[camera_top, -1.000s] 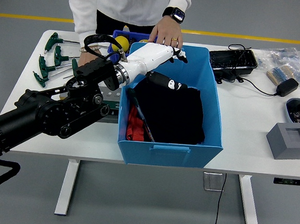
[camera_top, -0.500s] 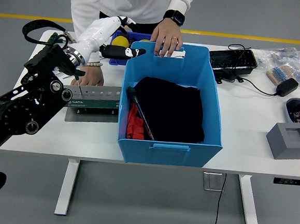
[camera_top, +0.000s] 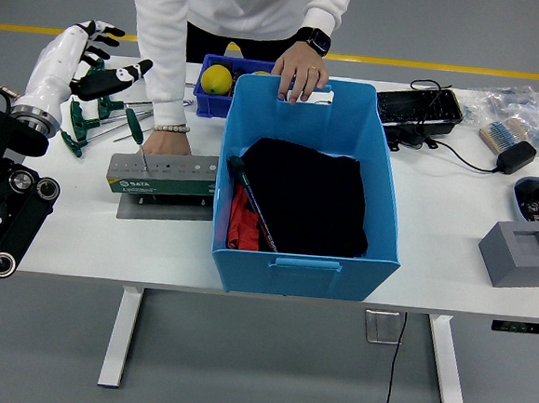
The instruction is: Lift tool from toolbox,place it in box,lift tool from toolbox,place it in box
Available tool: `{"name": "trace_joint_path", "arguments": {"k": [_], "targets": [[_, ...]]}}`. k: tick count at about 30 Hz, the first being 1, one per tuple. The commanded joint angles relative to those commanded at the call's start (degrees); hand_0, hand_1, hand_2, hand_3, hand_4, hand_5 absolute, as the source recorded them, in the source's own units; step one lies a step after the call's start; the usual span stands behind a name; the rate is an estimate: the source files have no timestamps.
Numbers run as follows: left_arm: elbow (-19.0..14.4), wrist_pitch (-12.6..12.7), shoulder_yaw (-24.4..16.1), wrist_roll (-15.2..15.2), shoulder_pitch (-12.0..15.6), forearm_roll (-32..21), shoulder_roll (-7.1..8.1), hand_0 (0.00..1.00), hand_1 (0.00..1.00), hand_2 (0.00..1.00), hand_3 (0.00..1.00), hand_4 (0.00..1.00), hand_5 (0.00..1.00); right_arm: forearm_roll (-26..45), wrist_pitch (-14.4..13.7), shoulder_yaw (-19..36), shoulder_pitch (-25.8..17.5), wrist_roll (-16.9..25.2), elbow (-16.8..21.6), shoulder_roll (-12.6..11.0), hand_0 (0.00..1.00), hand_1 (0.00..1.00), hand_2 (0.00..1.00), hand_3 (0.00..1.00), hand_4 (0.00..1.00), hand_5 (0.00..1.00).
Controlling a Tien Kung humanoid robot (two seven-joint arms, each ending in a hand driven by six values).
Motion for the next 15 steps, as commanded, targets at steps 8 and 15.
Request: {"name": "trace_joint_path", "arguments": {"k": [8, 15], "targets": [[0.5, 12.0, -2.7, 5.6, 4.2, -16.3, -1.67, 0.344, 0.44, 0.606, 0.689, 0.827, 0.708, -0.4, -0.3, 0.3, -0.2, 0.0, 0.1, 0.1, 0.685, 0.667, 0.726, 0.575, 0.816, 0.675], [2.1, 11.3, -1.6, 7.1, 4.6, -24.0, -1.7, 0.323, 0.417, 0.593, 0.689, 0.775, 0.743, -1.8, -0.5, 1.2, -0.2, -0.3, 0.3, 0.2, 0.684, 0.668, 0.726, 0.574, 0.814, 0.673]]}}
